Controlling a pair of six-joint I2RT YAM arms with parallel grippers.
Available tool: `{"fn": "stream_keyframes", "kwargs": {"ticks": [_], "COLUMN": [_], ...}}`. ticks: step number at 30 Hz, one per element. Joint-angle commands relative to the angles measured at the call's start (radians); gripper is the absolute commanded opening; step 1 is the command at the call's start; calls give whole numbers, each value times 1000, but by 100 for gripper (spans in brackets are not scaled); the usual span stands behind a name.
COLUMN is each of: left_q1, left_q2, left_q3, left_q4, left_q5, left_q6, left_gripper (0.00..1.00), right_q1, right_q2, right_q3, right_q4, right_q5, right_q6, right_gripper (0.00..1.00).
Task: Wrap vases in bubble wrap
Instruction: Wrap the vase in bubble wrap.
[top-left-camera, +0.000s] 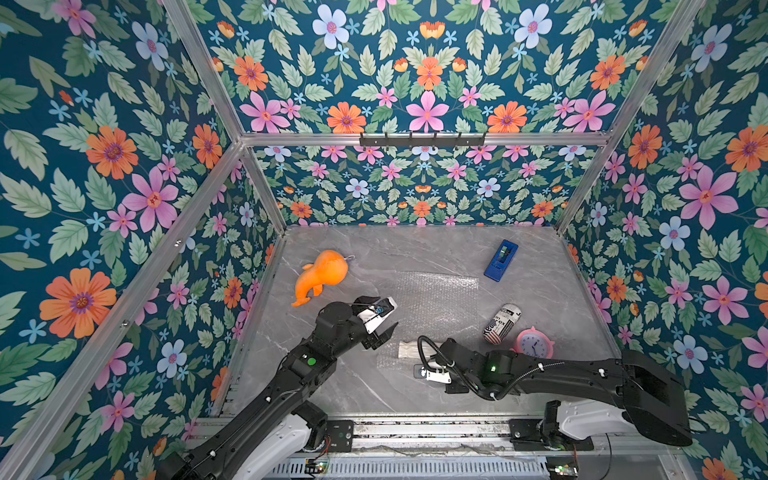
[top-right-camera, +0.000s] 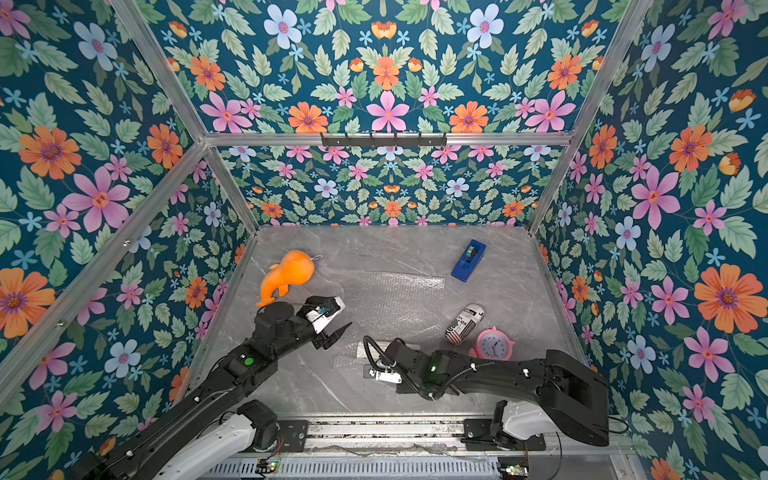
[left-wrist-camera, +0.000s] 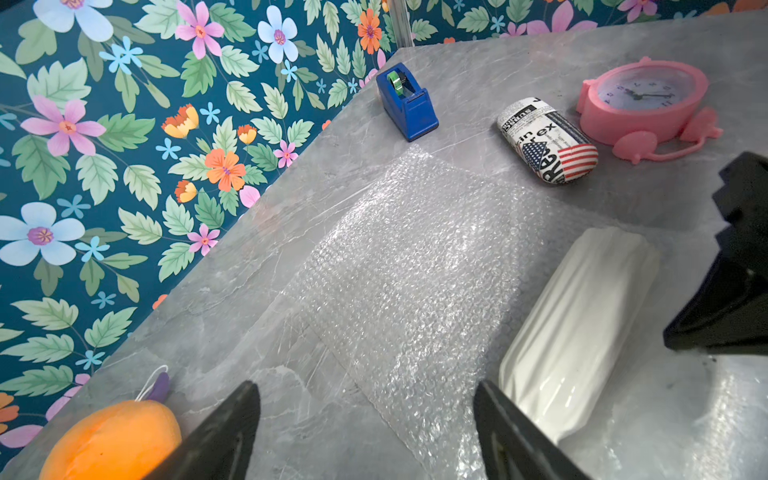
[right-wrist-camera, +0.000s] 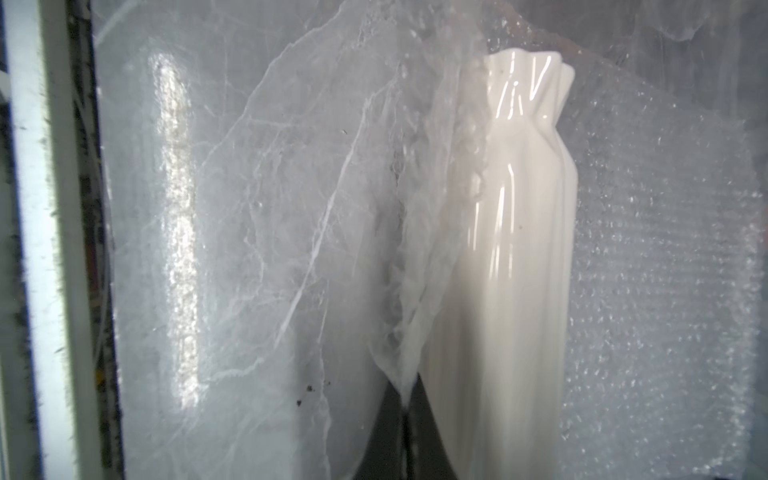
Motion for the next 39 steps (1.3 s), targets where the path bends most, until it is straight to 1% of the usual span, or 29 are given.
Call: {"fn": "stream_keyframes", "kwargs": {"ticks": [1, 5, 7, 10, 15, 18, 23, 28, 35, 39], "left_q1": [-17, -39, -48, -58, -82, -94, -108, -120, -157, -198], "left_q2": [-11, -54, -71, -88, -102, -104, -109, -110, -98, -52], "left_q3": [-4, -38, -49, -59, -71, -71, -77, -85, -102, -100], "left_q4": [-20, -5, -5, -3, -9, -17, -38, -46, -47, -44], "left_q5": [15, 58, 88, 101, 132, 169, 239, 275, 272, 228], "left_q6": [100, 180, 224, 278, 353, 387, 434, 442, 462, 482], "left_gripper": [81, 80, 79, 78, 77, 77, 77, 75, 74, 74], "right_q1": [-33, -69, -90, -138, -184, -213, -227, -246, -291, -318], "right_q2": [-27, -39, -29, -5, 37, 53, 80, 104, 146, 182], "right_q3": [15, 42, 62, 108, 154, 175, 212, 242, 291, 314], "right_q4": [-62, -103, -123, -176, -211, -219, -213, -219, -248, -250], "right_q5": [-103, -162, -170, -219, -231, -252, -255, -251, -281, -286], "right_q6": [41, 42, 48, 64, 54, 49, 30, 5, -13, -29], "right_gripper": [0, 0, 0, 0, 0, 0, 0, 0, 0, 0]}}
